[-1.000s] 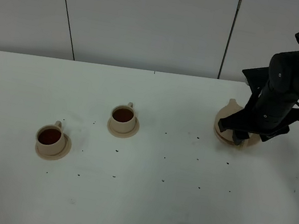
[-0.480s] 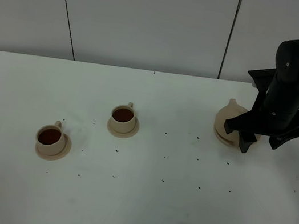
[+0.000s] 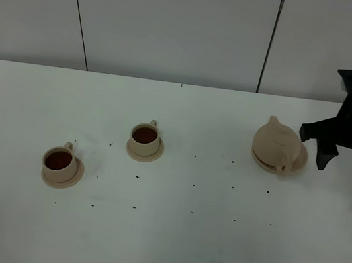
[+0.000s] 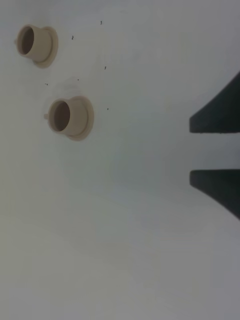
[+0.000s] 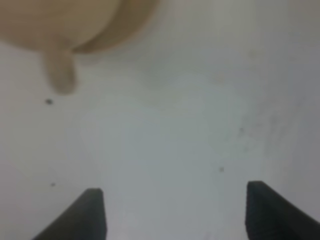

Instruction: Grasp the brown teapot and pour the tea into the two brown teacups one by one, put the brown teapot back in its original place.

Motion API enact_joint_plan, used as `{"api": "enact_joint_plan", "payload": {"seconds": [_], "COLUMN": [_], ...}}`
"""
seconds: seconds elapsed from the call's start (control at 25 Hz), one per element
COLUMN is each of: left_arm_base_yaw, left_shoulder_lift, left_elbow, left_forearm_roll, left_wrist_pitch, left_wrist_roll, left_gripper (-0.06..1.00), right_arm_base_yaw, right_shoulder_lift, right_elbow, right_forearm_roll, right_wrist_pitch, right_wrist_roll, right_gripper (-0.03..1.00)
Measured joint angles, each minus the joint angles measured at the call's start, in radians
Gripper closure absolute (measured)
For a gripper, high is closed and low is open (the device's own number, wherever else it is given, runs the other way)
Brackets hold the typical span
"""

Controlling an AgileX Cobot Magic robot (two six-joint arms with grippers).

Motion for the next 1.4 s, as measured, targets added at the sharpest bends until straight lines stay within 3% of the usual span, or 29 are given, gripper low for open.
{"api": "enact_joint_plan", "payload": {"seconds": [0.24, 0.48, 0.8, 1.16, 1.4], "left_arm_base_yaw": [0.000, 0.000, 0.000, 0.000, 0.000], "left_shoulder_lift": [0.000, 0.000, 0.000, 0.000, 0.000], "left_elbow": [0.000, 0.000, 0.000, 0.000, 0.000], "left_forearm_roll": [0.000, 0.000, 0.000, 0.000, 0.000], "left_wrist_pitch": [0.000, 0.000, 0.000, 0.000, 0.000], "left_wrist_roll": [0.000, 0.000, 0.000, 0.000, 0.000], "left_gripper": [0.69, 0.69, 0.69, 0.69, 0.69], "right_arm_base_yaw": [-0.077, -0.150, -0.169, -0.169, -0.169], "right_shoulder_lift": [-0.012, -0.124, -0.416, -0.856, -1.130], "right_elbow": [0.015, 0.177, 0.527, 0.960, 1.151], "right_forearm_roll": [0.058, 0.063, 0.073, 0.123, 0.116], "right_wrist_pitch": [0.000, 0.002, -0.003, -0.103, -0.111], "right_wrist_roll": [0.000, -0.006, -0.019, 0.000, 0.000], "right_gripper": [0.40, 0.41, 0.48, 0.52, 0.52]}}
